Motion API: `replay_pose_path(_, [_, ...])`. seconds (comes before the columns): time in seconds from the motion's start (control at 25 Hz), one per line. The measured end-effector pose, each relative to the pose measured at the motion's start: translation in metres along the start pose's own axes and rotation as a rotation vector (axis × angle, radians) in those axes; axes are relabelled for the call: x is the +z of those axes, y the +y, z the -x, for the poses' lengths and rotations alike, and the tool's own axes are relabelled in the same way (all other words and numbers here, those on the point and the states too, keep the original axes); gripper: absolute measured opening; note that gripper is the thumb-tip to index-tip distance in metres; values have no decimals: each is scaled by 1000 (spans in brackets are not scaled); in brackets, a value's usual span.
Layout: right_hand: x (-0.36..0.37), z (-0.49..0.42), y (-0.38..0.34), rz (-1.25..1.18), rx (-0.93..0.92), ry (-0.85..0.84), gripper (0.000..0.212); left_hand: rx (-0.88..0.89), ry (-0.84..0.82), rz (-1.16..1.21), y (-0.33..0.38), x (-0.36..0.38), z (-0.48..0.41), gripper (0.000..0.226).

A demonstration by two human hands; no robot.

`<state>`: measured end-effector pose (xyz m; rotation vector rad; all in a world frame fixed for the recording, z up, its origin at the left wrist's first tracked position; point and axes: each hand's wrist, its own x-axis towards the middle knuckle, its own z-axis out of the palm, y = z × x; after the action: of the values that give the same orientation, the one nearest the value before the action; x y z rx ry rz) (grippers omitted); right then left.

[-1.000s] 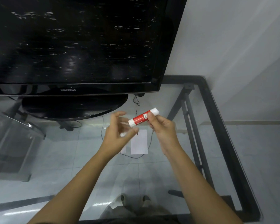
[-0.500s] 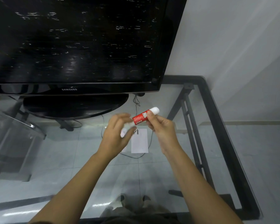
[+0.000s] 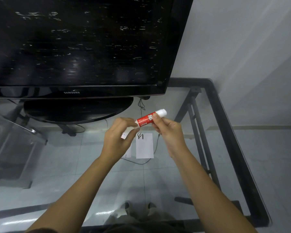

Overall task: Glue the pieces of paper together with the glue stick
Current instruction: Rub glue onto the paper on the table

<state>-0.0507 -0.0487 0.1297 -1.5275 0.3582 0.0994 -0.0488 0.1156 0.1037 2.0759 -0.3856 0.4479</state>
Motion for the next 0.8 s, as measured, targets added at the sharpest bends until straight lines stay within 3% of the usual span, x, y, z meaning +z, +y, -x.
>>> replay_pose_path(0.04, [1,0,0,2,3,-8,16,85,-3,-71,-4,0,1,26])
replay_pose_path(0.08, [2,0,0,-1,0,-15,16,33,-52,-23,-2,-1,0,34])
replay_pose_path(0.16, [1,-1,-1,-4,-11,-27,15,-276,-174,284,6,-1,0,49])
replay_pose_path(0.28, [0,-6,5,102,-37,-79,19,-492,-142,419,6,4,-1,29])
replay_pose_path(0.44, [-9,-29,48,631,-110,-220,58,-631,2,537,-6,4,0,24])
replay_pose_path(0.6, [-19,-44,105,1230,-84,-447,63,-714,5,505,-24,3,7,21])
replay_pose_path(0.8, [-24,-42,135,1391,-93,-540,69,-964,-30,630,-55,11,30,7])
